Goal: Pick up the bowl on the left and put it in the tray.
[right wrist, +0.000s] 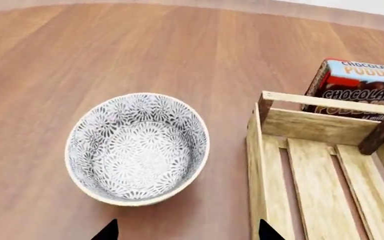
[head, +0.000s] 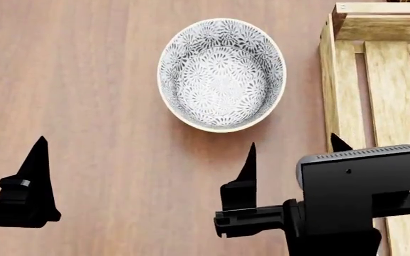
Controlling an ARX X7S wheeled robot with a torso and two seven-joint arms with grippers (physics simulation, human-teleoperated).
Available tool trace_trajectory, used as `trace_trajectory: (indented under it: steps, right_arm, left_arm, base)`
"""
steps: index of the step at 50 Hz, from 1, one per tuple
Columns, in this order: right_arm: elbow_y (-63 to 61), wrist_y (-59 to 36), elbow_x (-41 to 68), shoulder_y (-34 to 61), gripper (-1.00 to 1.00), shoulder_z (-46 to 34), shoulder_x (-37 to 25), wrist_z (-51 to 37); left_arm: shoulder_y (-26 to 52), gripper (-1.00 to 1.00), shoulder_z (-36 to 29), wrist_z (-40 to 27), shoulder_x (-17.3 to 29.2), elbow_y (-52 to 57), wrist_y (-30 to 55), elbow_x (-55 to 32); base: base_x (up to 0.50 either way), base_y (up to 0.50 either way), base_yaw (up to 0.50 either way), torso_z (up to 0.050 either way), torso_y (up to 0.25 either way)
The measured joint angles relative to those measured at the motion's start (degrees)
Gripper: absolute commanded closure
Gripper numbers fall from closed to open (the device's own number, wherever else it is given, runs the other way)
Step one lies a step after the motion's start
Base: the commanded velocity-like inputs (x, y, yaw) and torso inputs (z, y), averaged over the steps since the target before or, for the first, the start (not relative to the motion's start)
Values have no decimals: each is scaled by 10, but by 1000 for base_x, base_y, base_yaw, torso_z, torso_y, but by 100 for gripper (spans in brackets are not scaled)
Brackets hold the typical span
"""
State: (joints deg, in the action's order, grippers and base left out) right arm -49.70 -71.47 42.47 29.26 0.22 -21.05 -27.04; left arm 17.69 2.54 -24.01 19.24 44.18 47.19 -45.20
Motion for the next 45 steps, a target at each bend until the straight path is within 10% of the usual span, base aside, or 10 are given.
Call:
trace_trajectory:
  steps: [25, 45]
  right_arm:
    - [150, 115, -213, 226, -100, -424, -134, 170]
    - [379, 246, -321, 342, -100, -602, -129, 289]
  left_arm:
    - [-7, -100, 0, -2, 8, -11, -8, 0]
    - [-11, -100, -5, 0, 12, -18, -19, 5]
  base:
    - [0, 0, 0, 0, 0]
    - [0, 0, 0, 0, 0]
